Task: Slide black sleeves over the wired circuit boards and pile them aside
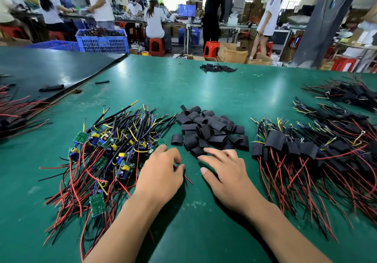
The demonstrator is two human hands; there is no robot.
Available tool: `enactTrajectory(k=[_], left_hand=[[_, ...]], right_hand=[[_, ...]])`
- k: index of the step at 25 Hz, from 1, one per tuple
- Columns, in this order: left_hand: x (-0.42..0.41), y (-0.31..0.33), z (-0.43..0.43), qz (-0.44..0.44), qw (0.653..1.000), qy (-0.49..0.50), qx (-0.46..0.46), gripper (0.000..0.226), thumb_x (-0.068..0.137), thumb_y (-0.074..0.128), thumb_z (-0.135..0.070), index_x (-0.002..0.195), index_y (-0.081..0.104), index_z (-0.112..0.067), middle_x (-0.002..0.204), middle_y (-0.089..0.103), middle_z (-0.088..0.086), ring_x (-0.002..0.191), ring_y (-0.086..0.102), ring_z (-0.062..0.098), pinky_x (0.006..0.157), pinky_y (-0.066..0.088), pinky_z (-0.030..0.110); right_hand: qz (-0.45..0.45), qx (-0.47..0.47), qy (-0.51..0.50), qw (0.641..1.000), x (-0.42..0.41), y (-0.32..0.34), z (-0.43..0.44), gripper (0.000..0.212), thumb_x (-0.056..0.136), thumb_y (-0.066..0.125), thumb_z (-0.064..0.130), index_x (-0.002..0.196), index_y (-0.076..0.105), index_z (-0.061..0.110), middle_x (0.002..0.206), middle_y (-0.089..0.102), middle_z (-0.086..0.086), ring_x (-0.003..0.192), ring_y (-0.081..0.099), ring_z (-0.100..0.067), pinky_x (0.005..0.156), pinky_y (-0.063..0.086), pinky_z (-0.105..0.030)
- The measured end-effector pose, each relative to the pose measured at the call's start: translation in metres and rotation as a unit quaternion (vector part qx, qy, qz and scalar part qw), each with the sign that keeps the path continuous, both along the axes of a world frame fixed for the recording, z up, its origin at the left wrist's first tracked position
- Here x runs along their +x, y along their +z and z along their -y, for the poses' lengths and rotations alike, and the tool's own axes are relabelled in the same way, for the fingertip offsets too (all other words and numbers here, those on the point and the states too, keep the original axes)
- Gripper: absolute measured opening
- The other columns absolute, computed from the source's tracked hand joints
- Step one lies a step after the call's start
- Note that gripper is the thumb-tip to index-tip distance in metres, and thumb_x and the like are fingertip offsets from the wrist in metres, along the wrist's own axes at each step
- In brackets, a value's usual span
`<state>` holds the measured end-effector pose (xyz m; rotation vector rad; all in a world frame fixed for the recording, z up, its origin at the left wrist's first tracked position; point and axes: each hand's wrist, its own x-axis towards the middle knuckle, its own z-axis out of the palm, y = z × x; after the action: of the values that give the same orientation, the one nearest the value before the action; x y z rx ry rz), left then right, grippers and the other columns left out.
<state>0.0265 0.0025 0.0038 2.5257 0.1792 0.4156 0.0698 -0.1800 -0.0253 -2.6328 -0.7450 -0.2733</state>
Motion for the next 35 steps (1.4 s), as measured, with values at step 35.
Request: enactTrajectory(k=[35], left_hand=[[0.019, -0.007, -0.004, -0.049, 0.991, 0.111, 0.063, 0.028, 0.098, 0.051, -0.031, 0.124, 0.062, -0.030, 0.136, 0.052, -0.002, 0.104, 0.063, 0.034, 0.080, 0.049, 0.040]], right_hand=[[0.010, -0.013, 0.063, 0.998, -0.009, 0.005, -0.001, 0.041, 0.099, 0.037, 0.048, 0.135, 0.053, 0.037, 0.152, 0.042, 0.017, 0.146, 0.016, -0.007, 0.118, 0.002, -0.030]])
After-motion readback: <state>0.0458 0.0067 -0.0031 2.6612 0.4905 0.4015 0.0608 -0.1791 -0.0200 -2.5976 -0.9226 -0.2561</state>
